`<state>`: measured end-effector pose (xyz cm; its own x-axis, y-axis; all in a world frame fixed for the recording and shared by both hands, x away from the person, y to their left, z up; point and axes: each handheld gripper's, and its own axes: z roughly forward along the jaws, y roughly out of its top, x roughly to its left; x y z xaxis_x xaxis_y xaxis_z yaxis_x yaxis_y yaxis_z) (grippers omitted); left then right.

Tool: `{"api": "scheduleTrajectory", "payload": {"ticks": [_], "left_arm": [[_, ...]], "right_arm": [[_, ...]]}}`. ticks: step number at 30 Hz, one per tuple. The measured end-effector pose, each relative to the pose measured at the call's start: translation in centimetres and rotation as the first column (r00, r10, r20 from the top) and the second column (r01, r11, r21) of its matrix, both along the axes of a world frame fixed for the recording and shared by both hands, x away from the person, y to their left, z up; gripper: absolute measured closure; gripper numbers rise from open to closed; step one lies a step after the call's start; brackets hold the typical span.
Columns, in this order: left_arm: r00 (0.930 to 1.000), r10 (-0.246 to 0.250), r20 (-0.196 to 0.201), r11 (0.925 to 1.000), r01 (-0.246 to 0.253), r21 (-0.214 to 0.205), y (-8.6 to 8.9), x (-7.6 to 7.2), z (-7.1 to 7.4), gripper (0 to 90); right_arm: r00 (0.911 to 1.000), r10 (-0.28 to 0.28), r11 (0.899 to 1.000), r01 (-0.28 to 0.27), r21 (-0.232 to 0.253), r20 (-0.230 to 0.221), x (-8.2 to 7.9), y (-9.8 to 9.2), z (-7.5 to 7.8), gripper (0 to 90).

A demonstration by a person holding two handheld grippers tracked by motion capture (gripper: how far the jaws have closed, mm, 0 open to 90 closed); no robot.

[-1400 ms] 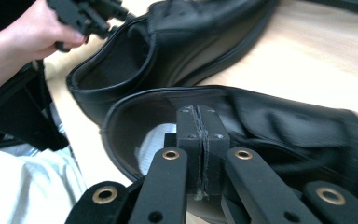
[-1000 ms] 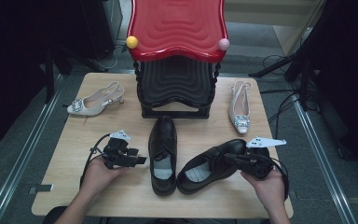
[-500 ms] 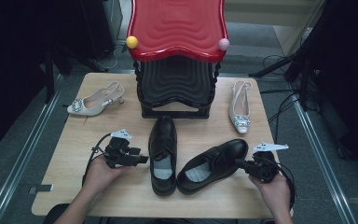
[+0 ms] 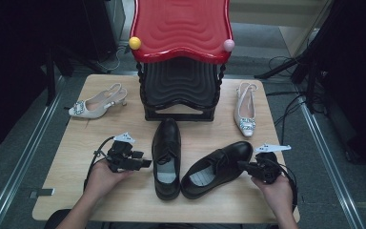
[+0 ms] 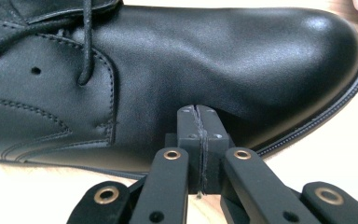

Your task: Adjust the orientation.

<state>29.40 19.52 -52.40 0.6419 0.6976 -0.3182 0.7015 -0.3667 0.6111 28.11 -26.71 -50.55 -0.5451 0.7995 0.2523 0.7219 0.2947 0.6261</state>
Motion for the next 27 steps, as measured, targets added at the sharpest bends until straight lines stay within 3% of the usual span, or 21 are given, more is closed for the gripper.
{"api": "scheduleTrajectory", "payload": {"ticks": [9,21,25,27], "left_arm": [[1.0,0.006,0.005,0.9998,-0.006,0.017,0.2,-0.3,0.1,42.1],[0.9995,0.029,0.01,0.9996,-0.029,0.005,0.8,-1.0,0.1,42.1],[0.9996,0.028,0.01,0.9996,-0.028,0.01,0.7,-1.3,0.0,42.1],[0.9996,0.026,0.012,0.9996,-0.026,0.014,0.8,-1.4,0.0,42.2]], "right_arm": [[0.9999,0.009,1.0,-0.01,0.002,0.014,0.9,0.6,-0.1,90.0],[0.9985,0.022,0.999,-0.021,-0.025,0.049,2.6,2.9,-0.1,90.0],[0.9992,0.028,0.999,-0.029,0.022,0.029,4.1,3.8,-0.3,90.0],[0.9988,0.037,0.999,-0.038,0.021,0.033,4.6,4.4,-0.2,90.0]]}}
